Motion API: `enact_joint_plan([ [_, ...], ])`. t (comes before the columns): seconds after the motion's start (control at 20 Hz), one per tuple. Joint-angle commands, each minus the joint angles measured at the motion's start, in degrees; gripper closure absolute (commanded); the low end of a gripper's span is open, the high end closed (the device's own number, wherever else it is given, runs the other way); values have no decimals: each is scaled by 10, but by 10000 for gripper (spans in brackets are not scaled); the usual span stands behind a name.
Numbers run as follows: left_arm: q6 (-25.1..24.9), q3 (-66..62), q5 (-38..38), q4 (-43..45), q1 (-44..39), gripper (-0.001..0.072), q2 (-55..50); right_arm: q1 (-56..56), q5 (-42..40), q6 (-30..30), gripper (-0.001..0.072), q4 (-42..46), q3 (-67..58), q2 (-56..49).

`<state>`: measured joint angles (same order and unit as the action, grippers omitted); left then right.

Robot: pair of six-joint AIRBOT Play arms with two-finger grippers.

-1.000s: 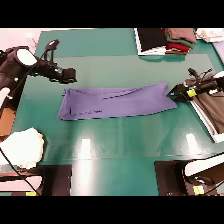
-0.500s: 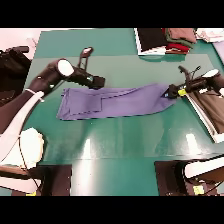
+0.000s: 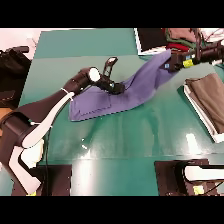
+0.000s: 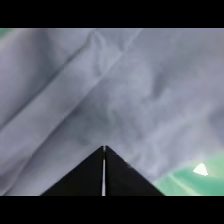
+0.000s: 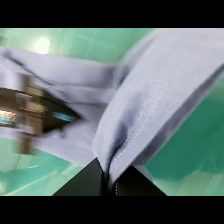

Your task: Fold the shirts.

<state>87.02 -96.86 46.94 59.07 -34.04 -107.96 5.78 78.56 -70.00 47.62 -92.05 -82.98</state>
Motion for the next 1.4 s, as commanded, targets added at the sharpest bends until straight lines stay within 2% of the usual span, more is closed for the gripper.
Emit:
enact_joint_plan([
  [0.0, -1, -16, -1, -26, -9, 685, -37, -63, 5, -37, 697, 0, -64, 7],
  [0.2, -1, -24, 12, -23, -9, 685, -40, -110, 0, -57, 697, 1, -84, 7],
  [0.4, 2, -70, 96, 25, 40, 686, -14, -151, -17, -65, 697, 0, -83, 7],
  [0.55, 6, -79, 144, 92, 118, 685, 65, -206, -53, -66, 697, -5, -83, 0],
  [0.7, 5, -79, 170, 157, 209, 685, 169, -296, -120, -59, 696, -70, -83, -45],
  [0.8, 4, -79, 172, 186, 261, 685, 235, -369, -198, -25, 688, -120, -83, -95],
  [0.85, 3, -79, 172, 196, 282, 685, 262, -402, -245, -8, 553, -142, -87, -121],
  [0.9, 3, -79, 172, 203, 300, 685, 286, -430, -273, 2, 371, -146, -106, -151],
  [0.95, 3, -79, 172, 205, 313, 684, 304, -444, -280, 2, 336, -144, -129, -176],
  [1.05, -3, -79, 175, 205, 325, 685, 327, -440, -254, 1, 336, -128, -172, -200],
  [1.15, -6, -79, 182, 202, 320, 685, 332, -408, -201, -7, 337, -72, -183, -195],
  [1.35, -12, -72, 174, 202, 279, 685, 331, -306, -116, -56, 339, 53, -89, -148],
])
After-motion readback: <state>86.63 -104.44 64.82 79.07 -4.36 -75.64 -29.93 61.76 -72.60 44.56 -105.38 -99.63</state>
